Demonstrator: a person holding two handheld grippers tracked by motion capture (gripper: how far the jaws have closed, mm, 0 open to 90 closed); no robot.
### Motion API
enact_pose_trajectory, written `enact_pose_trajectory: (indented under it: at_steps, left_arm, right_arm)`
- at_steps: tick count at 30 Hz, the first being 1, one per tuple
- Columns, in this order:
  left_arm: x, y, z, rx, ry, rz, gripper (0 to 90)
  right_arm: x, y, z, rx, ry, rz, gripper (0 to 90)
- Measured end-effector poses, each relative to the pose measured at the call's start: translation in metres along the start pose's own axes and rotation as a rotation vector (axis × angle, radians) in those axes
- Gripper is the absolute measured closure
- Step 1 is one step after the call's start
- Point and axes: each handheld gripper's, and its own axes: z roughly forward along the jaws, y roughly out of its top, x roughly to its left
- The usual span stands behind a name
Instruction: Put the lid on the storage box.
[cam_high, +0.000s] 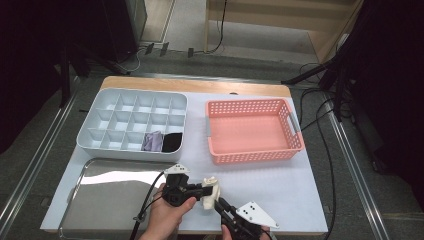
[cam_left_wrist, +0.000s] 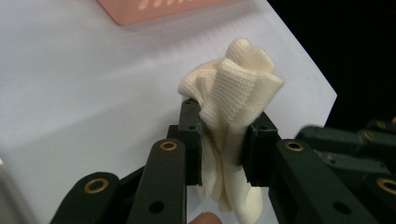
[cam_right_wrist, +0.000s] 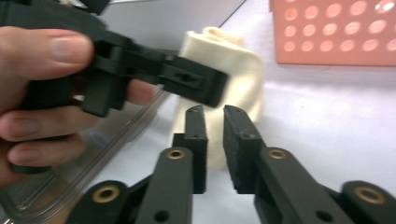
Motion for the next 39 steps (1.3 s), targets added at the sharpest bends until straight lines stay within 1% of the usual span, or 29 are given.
enact_pose_trajectory:
  at_steps: [3, 4, 5, 7, 9, 10, 13, 16, 17, 19, 21, 23, 24, 26, 28, 31, 33, 34, 35, 38, 39]
  left_arm:
    - [0.002, 0.000, -0.009, -0.020, 0.012, 0.018, 73.6]
    - [0.003, 0.000, -0.012, -0.025, 0.018, 0.020, 73.6]
    - [0.004, 0.000, -0.015, -0.032, 0.018, 0.020, 73.6]
    - [0.006, 0.000, -0.021, -0.045, 0.019, 0.020, 73.6]
    - [0.009, 0.000, -0.027, -0.058, 0.030, 0.027, 73.7]
    - [0.010, 0.000, -0.030, -0.058, 0.033, 0.035, 73.7]
    - [0.012, -0.001, -0.037, -0.069, 0.047, 0.039, 73.6]
    - [0.016, -0.001, -0.045, -0.083, 0.065, 0.049, 73.7]
    - [0.018, -0.001, -0.049, -0.089, 0.062, 0.051, 73.7]
    - [0.020, -0.001, -0.054, -0.102, 0.064, 0.053, 73.7]
    - [0.022, -0.001, -0.060, -0.112, 0.077, 0.059, 73.6]
    - [0.025, -0.002, -0.065, -0.119, 0.082, 0.060, 73.7]
    - [0.026, -0.002, -0.067, -0.121, 0.088, 0.059, 73.7]
    - [0.029, -0.002, -0.071, -0.130, 0.096, 0.050, 73.7]
    - [0.032, -0.003, -0.076, -0.135, 0.101, 0.047, 73.6]
    - [0.036, -0.003, -0.081, -0.140, 0.106, 0.049, 73.7]
    - [0.038, -0.004, -0.084, -0.141, 0.119, 0.053, 73.7]
    - [0.038, -0.004, -0.086, -0.146, 0.129, 0.059, 73.7]
    - [0.039, -0.005, -0.088, -0.150, 0.142, 0.062, 73.7]
    - [0.043, -0.006, -0.094, -0.158, 0.154, 0.061, 73.8]
    - [0.044, -0.007, -0.096, -0.152, 0.159, 0.065, 73.7]
  right_arm:
    - [-0.002, 0.001, -0.001, -0.008, -0.021, -0.005, 71.3]
    - [-0.002, 0.001, -0.001, -0.007, -0.028, 0.002, 70.0]
    - [-0.004, 0.002, -0.001, -0.011, -0.031, -0.004, 68.8]
    - [-0.005, 0.003, -0.001, -0.011, -0.033, 0.000, 67.1]
    - [-0.007, 0.003, 0.000, -0.006, -0.034, -0.001, 64.8]
    - [-0.007, 0.003, 0.000, -0.003, -0.038, 0.008, 63.9]
    - [-0.010, 0.004, 0.000, -0.003, -0.048, -0.002, 60.4]
    - [-0.011, 0.005, 0.001, 0.002, -0.061, 0.004, 56.7]
    - [-0.011, 0.005, 0.001, 0.005, -0.063, 0.001, 55.9]
    - [-0.012, 0.006, 0.001, 0.007, -0.068, -0.001, 53.4]
    - [-0.012, 0.007, 0.002, 0.002, -0.068, -0.003, 50.2]
    - [-0.013, 0.007, 0.003, -0.002, -0.081, -0.015, 47.4]
    - [-0.013, 0.007, 0.004, 0.001, -0.084, -0.011, 45.7]
    - [-0.015, 0.008, 0.006, 0.000, -0.089, -0.018, 42.7]
    - [-0.017, 0.008, 0.008, 0.001, -0.081, -0.015, 41.2]
    - [-0.018, 0.008, 0.010, 0.010, -0.083, -0.010, 40.0]
    - [-0.019, 0.009, 0.012, 0.011, -0.084, -0.010, 39.2]
    - [-0.019, 0.009, 0.012, 0.014, -0.084, -0.005, 38.8]
    - [-0.020, 0.009, 0.013, 0.011, -0.083, -0.010, 38.3]
    - [-0.020, 0.011, 0.014, 0.013, -0.087, -0.006, 37.3]
    - [-0.020, 0.011, 0.015, 0.010, -0.083, -0.011, 37.0]
